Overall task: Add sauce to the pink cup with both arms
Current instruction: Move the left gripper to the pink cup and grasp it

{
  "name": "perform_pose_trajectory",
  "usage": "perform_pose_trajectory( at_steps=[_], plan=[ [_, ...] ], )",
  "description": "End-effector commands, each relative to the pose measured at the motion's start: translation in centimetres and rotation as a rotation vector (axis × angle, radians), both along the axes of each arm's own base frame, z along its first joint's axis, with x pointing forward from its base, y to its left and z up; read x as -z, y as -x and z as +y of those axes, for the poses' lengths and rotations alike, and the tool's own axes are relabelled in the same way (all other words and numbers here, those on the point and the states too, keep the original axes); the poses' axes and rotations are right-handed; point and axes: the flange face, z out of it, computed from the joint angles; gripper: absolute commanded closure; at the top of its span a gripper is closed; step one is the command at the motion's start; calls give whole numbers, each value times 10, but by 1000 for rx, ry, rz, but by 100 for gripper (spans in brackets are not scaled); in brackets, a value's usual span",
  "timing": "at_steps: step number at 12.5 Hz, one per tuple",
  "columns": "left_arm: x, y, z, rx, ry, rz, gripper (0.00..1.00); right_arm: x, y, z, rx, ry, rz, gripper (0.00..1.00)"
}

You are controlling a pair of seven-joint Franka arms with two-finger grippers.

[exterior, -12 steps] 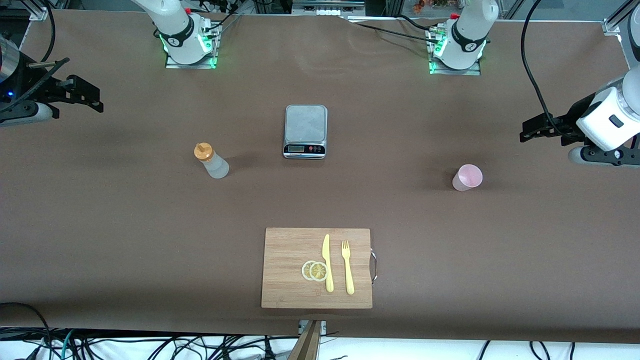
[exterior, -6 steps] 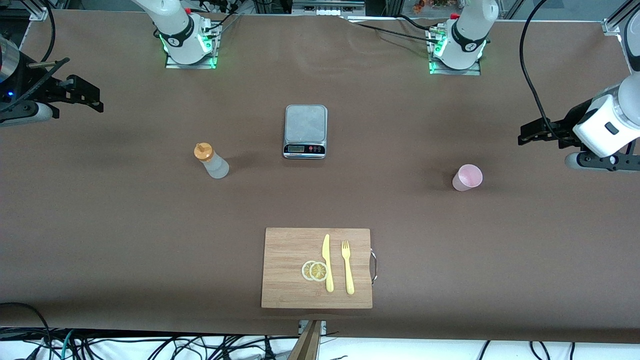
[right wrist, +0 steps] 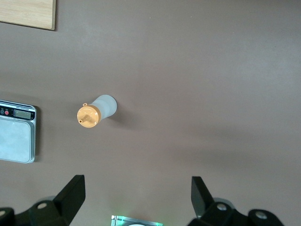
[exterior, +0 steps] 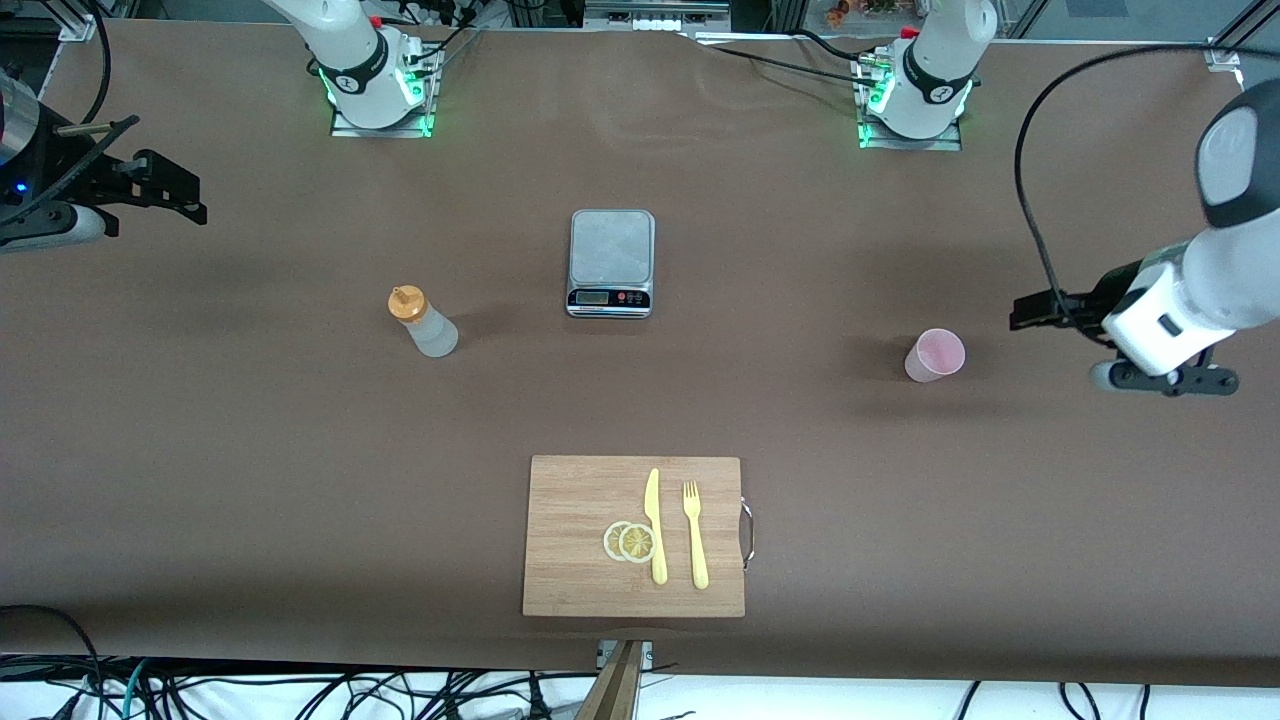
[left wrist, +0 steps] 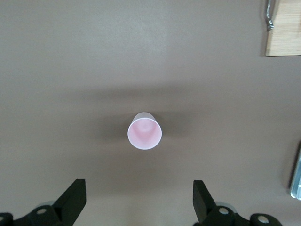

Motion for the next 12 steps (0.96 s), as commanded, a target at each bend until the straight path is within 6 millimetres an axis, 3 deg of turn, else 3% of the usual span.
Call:
perform_pose_trajectory(
  at_steps=[1, 5, 9, 12],
  plan=[
    [48, -7, 6, -1, -5, 8, 0, -5, 4, 0, 15, 10, 1, 0],
    [114, 8, 4, -2, -10, 0, 0, -5, 4, -2, 18, 10, 1, 0],
    [151, 37, 23, 14, -23, -26, 0, -5, 4, -2, 18, 10, 1, 0],
    [176, 52, 23, 28, -23, -49, 0, -5, 4, -2, 18, 10, 0, 0]
  ],
)
